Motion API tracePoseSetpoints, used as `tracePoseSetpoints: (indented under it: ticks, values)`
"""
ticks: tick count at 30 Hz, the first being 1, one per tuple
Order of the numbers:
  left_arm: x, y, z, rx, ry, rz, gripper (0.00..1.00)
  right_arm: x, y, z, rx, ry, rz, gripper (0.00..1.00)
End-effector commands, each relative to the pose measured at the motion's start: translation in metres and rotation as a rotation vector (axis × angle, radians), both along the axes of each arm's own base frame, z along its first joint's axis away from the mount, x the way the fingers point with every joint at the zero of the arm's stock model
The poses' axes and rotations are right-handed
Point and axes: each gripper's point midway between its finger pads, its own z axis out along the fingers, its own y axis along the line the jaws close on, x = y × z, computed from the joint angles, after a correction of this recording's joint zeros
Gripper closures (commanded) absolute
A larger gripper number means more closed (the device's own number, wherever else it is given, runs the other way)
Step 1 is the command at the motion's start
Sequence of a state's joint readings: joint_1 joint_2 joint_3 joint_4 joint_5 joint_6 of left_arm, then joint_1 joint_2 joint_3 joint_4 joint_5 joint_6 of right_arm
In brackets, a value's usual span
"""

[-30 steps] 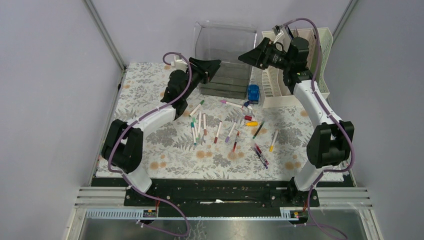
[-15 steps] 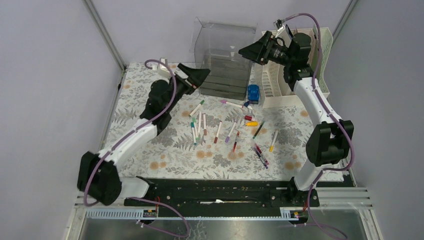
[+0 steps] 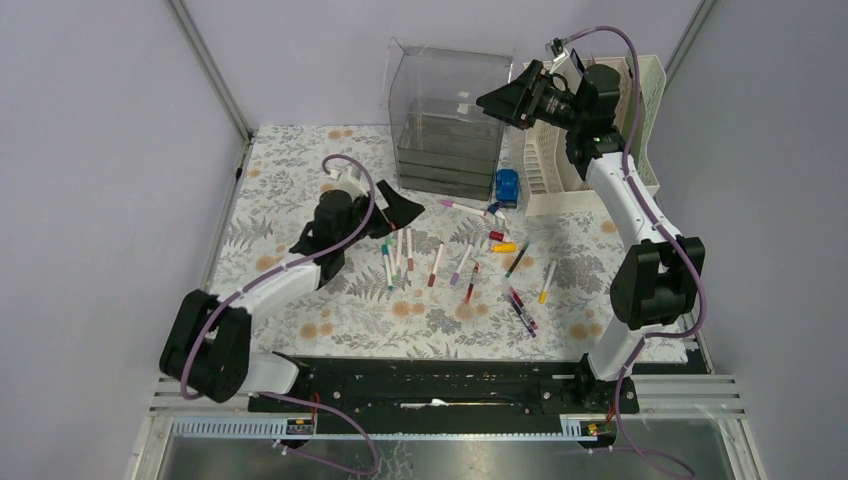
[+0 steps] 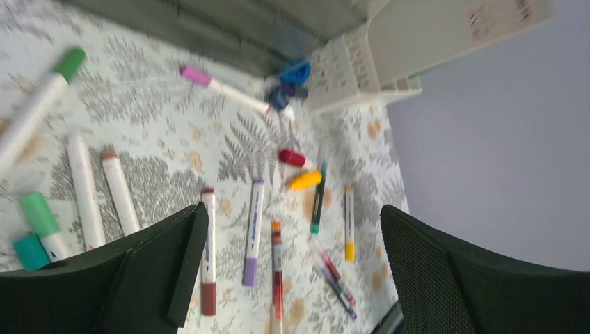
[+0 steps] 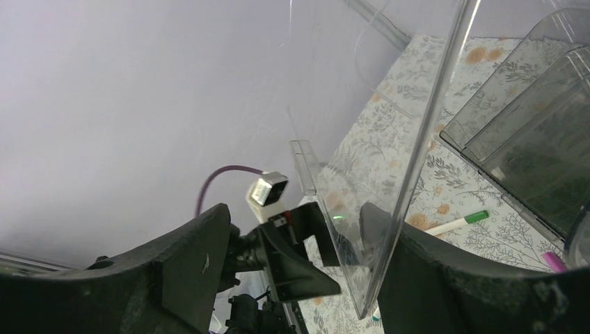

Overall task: Organize the desk
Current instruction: Open the storage box at the center of the board, then pick up the stationery from the center of the board.

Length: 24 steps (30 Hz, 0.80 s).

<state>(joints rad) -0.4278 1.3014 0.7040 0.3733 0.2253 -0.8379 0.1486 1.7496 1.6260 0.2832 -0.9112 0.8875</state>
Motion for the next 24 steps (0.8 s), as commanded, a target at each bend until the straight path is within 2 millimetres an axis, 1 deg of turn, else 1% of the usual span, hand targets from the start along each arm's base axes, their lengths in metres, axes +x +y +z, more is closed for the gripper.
tracePoseSetpoints:
  ticks: [1, 4, 6, 8, 11, 12, 13, 15, 16, 17, 21, 24]
  values:
    - [-0.012, -0.039, 0.007, -0.019, 0.025, -0.194, 0.01, -0.012, 0.004, 0.038, 0.02, -0.134, 0.042, 0.24]
    - [-0.016, -0.066, -0.007, 0.082, 0.04, -0.247, 0.01, -0.012, 0.004, 0.037, 0.018, -0.132, 0.042, 0.24]
    - [-0.019, -0.088, -0.02, 0.168, 0.044, -0.302, 0.01, -0.011, 0.004, 0.036, 0.018, -0.13, 0.042, 0.24]
    - [-0.02, -0.108, -0.038, 0.3, 0.004, -0.37, 0.02, -0.011, 0.004, 0.036, 0.018, -0.13, 0.042, 0.23]
    - [-0.016, -0.136, -0.06, 0.489, -0.09, -0.461, 0.03, -0.011, 0.004, 0.033, 0.017, -0.123, 0.042, 0.23]
    - [-0.011, -0.147, -0.06, 0.524, -0.129, -0.483, 0.03, -0.011, 0.004, 0.031, 0.016, -0.119, 0.042, 0.23]
    - [-0.007, -0.154, -0.064, 0.558, -0.15, -0.499, 0.03, -0.011, 0.004, 0.03, 0.015, -0.117, 0.042, 0.23]
    - [0.008, -0.165, -0.074, 0.599, -0.173, -0.505, 0.03, -0.011, 0.004, 0.029, 0.014, -0.115, 0.041, 0.23]
    - [0.011, -0.167, -0.08, 0.618, -0.166, -0.511, 0.04, -0.012, 0.004, 0.029, 0.015, -0.115, 0.041, 0.23]
    - [0.015, -0.171, -0.082, 0.622, -0.174, -0.514, 0.05, -0.012, 0.004, 0.029, 0.015, -0.115, 0.04, 0.23]
    - [0.019, -0.186, -0.092, 0.636, -0.219, -0.565, 0.06, -0.013, 0.003, 0.03, 0.014, -0.118, 0.041, 0.23]
    - [0.022, -0.195, -0.096, 0.658, -0.316, -0.616, 0.06, -0.012, 0.004, 0.029, 0.014, -0.116, 0.041, 0.23]
